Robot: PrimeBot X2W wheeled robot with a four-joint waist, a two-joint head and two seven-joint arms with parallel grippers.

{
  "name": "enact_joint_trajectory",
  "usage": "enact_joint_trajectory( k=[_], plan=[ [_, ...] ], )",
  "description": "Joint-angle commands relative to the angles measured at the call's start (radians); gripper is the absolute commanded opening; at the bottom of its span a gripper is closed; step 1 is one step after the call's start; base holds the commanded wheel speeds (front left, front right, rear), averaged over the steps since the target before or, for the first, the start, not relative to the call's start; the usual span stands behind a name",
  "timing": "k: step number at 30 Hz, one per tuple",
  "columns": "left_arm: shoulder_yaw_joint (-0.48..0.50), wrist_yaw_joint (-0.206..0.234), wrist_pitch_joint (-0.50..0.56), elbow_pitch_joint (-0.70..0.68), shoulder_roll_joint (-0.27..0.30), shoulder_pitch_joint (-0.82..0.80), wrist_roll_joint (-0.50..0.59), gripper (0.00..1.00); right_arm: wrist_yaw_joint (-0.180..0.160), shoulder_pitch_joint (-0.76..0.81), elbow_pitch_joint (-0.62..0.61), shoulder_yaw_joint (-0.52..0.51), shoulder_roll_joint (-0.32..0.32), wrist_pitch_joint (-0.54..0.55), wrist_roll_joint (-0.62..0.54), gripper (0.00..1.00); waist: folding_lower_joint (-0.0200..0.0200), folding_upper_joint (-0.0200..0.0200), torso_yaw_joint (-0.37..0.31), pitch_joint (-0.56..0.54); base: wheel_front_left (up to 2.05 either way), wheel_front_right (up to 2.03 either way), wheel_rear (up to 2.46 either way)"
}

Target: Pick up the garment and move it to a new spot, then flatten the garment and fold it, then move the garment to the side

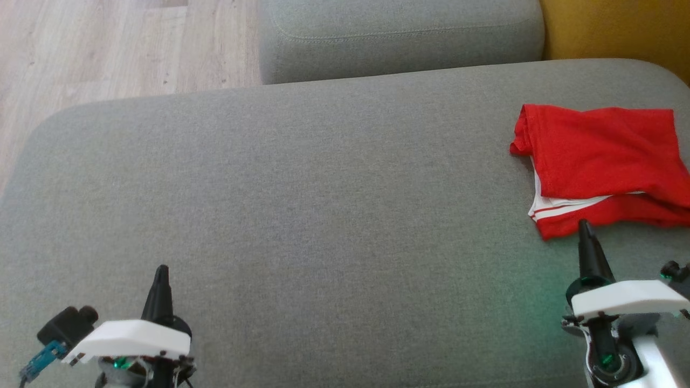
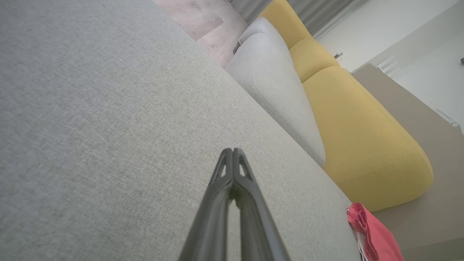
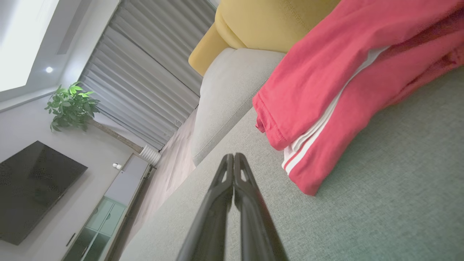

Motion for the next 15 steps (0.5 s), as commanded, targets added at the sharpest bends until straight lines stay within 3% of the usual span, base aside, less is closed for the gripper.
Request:
enact_joint_trajectory(
  k=[1, 15],
  plan=[
    [0.028, -0.012, 0.009, -0.036, 0.004, -0.054, -0.026, 0.00, 0.000, -0.034, -0.041, -0.004, 0.004, 0.006, 0.024, 0.00, 0.0000, -0.0001, 0.000, 0.000, 0.00, 0.00, 0.00],
    [0.052, -0.032, 0.054, -0.038, 0.005, -0.070, -0.197, 0.00, 0.000, -0.030, -0.059, -0.045, 0.029, 0.049, 0.165, 0.00, 0.0000, -0.0001, 0.002, 0.000, 0.00, 0.00, 0.00]
  ],
)
